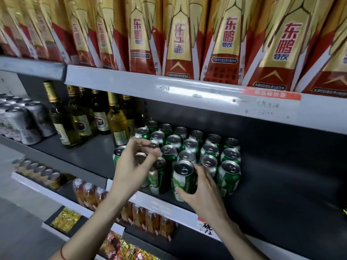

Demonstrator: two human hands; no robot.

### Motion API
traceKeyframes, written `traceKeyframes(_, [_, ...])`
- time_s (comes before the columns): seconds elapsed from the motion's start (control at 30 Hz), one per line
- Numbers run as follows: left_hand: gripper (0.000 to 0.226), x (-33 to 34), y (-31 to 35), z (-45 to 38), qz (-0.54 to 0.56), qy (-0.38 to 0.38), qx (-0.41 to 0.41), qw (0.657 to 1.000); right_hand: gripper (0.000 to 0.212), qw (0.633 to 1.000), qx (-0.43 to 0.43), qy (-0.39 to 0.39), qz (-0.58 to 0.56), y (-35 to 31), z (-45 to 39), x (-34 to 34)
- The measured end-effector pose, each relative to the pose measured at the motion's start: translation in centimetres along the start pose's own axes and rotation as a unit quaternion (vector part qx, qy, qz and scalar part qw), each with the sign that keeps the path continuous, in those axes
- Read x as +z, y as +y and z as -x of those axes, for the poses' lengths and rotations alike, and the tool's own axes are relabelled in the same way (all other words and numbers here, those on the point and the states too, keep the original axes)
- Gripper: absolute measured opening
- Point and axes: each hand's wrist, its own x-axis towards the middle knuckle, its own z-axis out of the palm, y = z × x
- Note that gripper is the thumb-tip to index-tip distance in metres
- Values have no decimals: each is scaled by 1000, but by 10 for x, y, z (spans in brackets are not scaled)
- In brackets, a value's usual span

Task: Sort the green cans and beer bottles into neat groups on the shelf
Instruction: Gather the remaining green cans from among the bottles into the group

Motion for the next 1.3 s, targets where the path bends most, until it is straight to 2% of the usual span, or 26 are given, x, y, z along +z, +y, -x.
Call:
traceKeyframes(0.53, [10, -21, -33, -11, 40, -73, 4, 997, 87, 998, 50, 22, 24, -3, 0, 41])
traceKeyframes(0.7, [8, 0, -32, -8, 65, -134, 32, 988, 90, 996, 77, -15, -30, -1, 5, 29])
traceKeyframes(0.9, [5, 53, -10, 5, 93, -206, 60, 972, 71, 997, 72, 2, -40, 12, 40, -37])
traceKeyframes(1.0, [8, 92, 12, 21, 117, -244, 82, 959, 51, 994, 96, 19, -50, 27, 69, -84])
traceKeyframes(1.3, [14, 234, 98, 115, 156, -361, 123, 911, 36, 981, 157, 116, 0, 78, 200, -241])
